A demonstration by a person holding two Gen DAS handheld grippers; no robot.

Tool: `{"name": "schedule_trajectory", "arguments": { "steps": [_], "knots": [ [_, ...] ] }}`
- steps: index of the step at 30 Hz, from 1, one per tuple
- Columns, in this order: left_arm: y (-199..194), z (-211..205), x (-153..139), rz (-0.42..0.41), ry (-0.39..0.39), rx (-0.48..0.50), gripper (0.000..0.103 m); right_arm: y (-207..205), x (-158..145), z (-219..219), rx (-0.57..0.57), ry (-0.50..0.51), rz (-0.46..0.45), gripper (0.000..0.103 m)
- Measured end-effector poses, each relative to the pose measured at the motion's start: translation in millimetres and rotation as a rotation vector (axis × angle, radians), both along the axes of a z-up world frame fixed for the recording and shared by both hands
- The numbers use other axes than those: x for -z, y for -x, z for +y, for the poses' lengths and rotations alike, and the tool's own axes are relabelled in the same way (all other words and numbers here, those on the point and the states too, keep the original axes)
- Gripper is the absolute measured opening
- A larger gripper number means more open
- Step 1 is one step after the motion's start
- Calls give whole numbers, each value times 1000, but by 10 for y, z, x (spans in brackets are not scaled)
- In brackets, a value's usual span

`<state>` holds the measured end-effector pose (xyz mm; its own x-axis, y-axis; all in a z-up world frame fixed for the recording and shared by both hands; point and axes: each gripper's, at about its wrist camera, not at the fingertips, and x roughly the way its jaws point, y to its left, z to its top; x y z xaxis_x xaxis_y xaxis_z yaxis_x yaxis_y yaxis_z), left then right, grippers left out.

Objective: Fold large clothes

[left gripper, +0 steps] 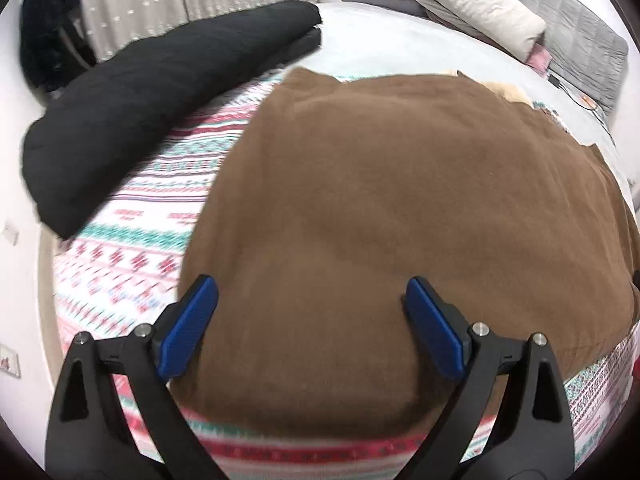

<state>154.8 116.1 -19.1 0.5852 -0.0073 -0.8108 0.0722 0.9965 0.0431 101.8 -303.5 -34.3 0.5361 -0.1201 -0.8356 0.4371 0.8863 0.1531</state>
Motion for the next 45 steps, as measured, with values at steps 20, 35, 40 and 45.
{"name": "schedule_trajectory", "arguments": {
  "steps": [20,35,40,45],
  "knots": [
    [668,-568,105,90,31,114,102,352,-187,925,-47,112,140,82],
    [917,-747,122,106,51,131,102,393,-205,1216,-100,107,137,83],
    [968,-748,94,94,61,122,102,417,-255,1250,-102,144,123,83],
    [1029,-791,72,76,56,121,102,419,-284,1301,-108,142,111,83]
  ]
}}
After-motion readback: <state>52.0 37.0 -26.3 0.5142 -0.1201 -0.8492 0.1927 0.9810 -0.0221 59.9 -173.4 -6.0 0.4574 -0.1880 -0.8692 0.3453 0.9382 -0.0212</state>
